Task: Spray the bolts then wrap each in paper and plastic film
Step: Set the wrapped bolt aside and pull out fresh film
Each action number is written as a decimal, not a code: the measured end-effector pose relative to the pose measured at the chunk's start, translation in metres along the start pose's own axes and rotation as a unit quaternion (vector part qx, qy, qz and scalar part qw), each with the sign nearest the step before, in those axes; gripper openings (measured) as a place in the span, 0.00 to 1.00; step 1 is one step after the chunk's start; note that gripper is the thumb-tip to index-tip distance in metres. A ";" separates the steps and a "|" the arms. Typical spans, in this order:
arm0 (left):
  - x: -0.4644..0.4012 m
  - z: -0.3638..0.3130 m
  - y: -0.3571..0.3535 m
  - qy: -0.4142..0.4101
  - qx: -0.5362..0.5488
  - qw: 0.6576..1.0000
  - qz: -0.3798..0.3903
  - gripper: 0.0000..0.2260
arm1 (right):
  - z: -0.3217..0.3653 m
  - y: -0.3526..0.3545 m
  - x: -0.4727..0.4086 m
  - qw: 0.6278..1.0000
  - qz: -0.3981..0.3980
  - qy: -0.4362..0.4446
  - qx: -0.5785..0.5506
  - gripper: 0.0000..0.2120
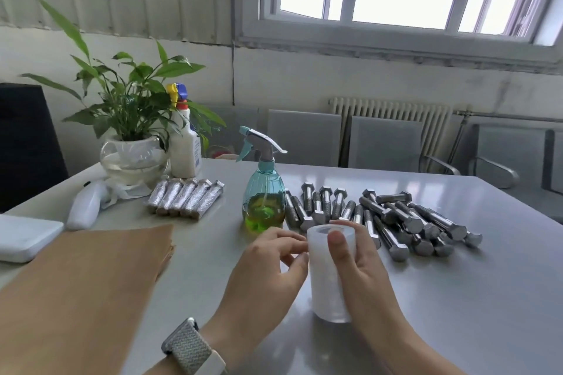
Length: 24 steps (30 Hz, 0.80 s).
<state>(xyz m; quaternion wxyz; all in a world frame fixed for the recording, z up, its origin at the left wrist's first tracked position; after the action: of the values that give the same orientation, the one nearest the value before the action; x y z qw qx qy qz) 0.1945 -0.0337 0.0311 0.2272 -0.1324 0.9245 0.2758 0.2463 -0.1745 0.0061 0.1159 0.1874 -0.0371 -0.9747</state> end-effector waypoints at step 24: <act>0.000 0.021 0.005 0.100 0.082 0.991 0.019 0.02 | -0.009 0.002 -0.001 0.999 0.008 -0.042 -0.007 0.24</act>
<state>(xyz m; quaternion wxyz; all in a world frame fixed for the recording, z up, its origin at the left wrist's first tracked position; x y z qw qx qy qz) 0.2001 -0.0183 0.0178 0.1381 -0.1224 0.9645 0.1891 0.2511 -0.1765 -0.0014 0.1230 0.1457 -0.0362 -0.9810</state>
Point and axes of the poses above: each hand's wrist, its own x-axis away from the middle knuckle, its own y-axis out of the back of the hand, z = x × y, the point moved 10 cm from there along -x, towards the middle knuckle, and after that the axes turned 2 degrees about z, right-handed, at the moved point
